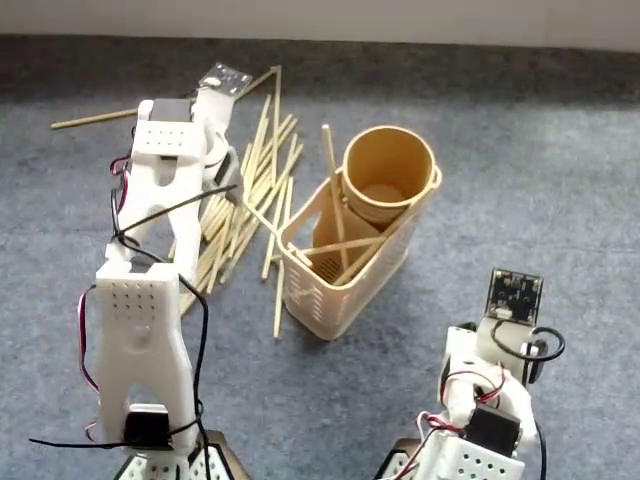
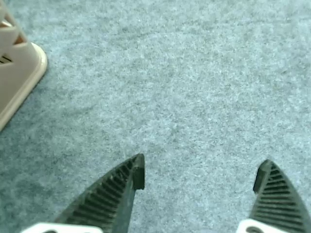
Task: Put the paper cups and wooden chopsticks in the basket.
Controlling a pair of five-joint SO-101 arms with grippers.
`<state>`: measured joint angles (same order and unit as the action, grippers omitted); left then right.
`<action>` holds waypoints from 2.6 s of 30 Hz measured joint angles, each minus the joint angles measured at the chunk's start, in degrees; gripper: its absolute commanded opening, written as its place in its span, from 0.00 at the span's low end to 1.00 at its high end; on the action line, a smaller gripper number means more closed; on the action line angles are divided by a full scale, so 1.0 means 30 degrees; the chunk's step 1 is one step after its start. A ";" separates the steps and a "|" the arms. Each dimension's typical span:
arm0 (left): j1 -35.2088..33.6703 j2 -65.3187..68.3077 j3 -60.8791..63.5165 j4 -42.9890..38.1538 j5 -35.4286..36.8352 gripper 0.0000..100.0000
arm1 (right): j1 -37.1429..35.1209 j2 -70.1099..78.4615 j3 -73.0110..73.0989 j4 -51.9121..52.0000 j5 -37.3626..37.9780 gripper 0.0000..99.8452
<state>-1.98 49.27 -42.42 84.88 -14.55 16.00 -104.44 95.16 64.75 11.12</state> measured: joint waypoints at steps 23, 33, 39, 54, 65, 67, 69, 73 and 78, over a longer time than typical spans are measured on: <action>0.2901 0.1084 -1.0432 0.4425 0.4806 0.27 | 0.0000 0.0000 0.0000 0.0000 0.0000 0.35; 0.4747 0.3429 -0.9817 0.3897 0.5451 0.26 | 0.0000 0.0000 0.0000 0.0000 0.0000 0.35; 0.3985 0.6095 -0.9963 0.4308 0.4161 0.26 | 0.0000 0.0000 0.0000 0.0000 0.0000 0.35; -0.1114 0.6183 -1.2044 0.5392 -0.1875 0.26 | 0.0000 0.0000 0.0000 0.0000 0.0000 0.35; -0.2081 0.4044 -1.2044 0.5392 -0.1377 0.27 | 0.0000 0.0000 0.0000 0.0000 0.0000 0.35; -0.2198 0.3985 -1.2044 0.5392 -0.1319 0.27 | 0.0000 0.0000 0.0000 0.0000 0.0000 0.35; -0.2168 0.3985 -1.2044 0.5392 -0.1319 0.27 | 0.0000 0.0000 0.0000 0.0000 0.0000 0.35; -0.2139 0.5128 -1.2044 0.4952 -0.1201 0.26 | 0.0000 0.0000 0.0000 0.0000 0.0000 0.35; -0.2227 0.7385 -1.2132 0.4630 -0.1231 0.26 | 0.0000 0.0000 0.0000 0.0000 0.0000 0.35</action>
<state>-8.66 71.43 -78.81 98.77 -18.24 16.00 -104.44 95.16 64.75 11.12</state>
